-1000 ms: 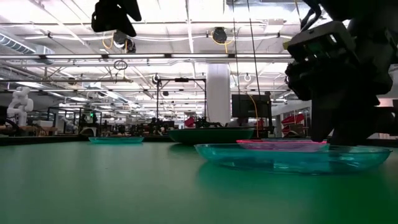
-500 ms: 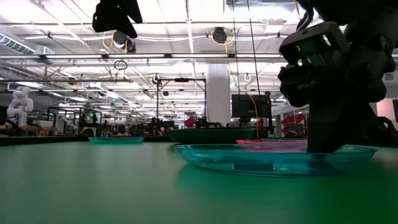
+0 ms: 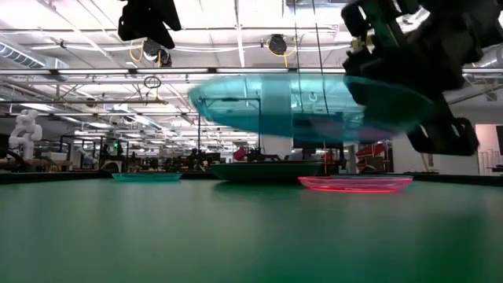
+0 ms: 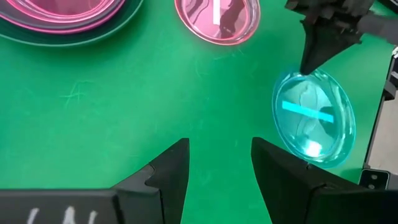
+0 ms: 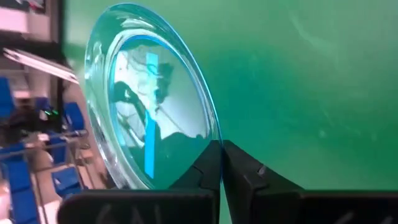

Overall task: Stack plastic plates
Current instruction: Stack the bottom blue plate on top of the pink plate

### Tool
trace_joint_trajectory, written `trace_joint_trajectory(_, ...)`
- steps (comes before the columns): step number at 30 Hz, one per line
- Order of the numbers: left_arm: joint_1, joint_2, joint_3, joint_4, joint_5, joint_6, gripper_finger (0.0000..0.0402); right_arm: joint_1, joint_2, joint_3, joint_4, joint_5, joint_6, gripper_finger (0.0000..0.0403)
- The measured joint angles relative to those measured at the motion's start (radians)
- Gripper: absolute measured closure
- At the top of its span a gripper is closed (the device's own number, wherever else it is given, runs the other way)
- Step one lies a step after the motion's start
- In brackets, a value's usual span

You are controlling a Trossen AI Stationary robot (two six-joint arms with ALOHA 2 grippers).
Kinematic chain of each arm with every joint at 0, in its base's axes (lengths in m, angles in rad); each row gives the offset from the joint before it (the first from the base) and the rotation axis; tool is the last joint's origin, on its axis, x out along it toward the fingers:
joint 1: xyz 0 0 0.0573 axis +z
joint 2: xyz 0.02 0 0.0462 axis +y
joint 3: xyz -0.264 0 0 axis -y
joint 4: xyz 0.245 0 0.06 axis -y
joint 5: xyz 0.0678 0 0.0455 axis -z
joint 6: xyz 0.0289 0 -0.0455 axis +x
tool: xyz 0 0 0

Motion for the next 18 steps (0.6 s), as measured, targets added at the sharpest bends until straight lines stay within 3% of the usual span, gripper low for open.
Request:
trace_joint_trajectory(7,0.0,0.0,0.0,0.003,-0.01,-0.004,0.0222,-0.077,-0.098,0.0,-0.003,0.072,-0.01,0.0401)
trace_joint_trajectory(18,0.0,0.0,0.0,0.003,-0.018,-0.008,0.0222,-0.295,-0.24,0.001,-0.065,0.07,-0.121,0.0402)
